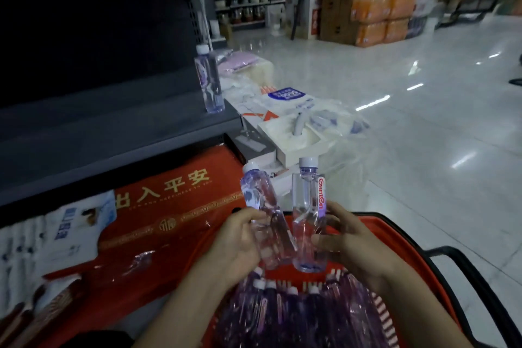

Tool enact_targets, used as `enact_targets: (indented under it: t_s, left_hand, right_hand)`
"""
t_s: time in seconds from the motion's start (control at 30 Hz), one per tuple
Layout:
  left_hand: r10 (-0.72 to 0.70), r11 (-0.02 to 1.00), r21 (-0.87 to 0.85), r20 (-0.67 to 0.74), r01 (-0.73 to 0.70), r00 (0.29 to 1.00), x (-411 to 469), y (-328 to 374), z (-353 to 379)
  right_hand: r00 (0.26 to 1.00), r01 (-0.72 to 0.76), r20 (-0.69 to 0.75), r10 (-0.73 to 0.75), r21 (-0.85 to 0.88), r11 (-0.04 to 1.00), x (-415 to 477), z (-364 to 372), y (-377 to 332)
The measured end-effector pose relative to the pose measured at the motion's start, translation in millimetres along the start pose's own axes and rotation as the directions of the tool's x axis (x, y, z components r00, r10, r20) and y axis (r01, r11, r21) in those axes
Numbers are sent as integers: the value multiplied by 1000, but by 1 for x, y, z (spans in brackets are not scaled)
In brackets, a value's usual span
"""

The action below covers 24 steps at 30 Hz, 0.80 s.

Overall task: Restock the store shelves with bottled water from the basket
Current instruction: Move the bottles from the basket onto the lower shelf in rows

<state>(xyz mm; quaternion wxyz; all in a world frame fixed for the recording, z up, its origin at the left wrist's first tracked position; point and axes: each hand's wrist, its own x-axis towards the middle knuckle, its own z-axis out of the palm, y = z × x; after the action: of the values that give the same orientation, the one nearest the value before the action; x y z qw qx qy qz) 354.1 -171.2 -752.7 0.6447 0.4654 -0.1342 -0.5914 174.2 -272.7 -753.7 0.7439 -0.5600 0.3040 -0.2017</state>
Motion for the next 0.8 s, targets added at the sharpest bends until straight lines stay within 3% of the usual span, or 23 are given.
enact_targets:
  t_s: [0.1,0.27,0.4,0.63,0.7,0.8]
  left_hand:
    - [151,979,137,27,-153,988,-8,29,0]
    - [343,836,436,59,-334,937,-9,76,8]
    - [443,788,438,84,-432,893,1,102,7]
    - [390,899,231,-32,-373,920,19,167,-34]
    - [464,849,316,-59,-424,884,22,189,-58]
    - [643,698,516,-145,-497,752,28,218,-88]
  right_hand:
    - [992,124,0,-124,0,992,-3,12,-23]
    - [957,282,-47,-285,-64,957,5,32,-50]
    - [929,355,-50,-366,-156,922,31,49,-67]
    - [878,460,16,-479,-307,833,108,112,-95]
    - [873,469,41,-485,-340,815,137,135,-100]
    - [870,480,66,-489,-341,808,182,168,-104]
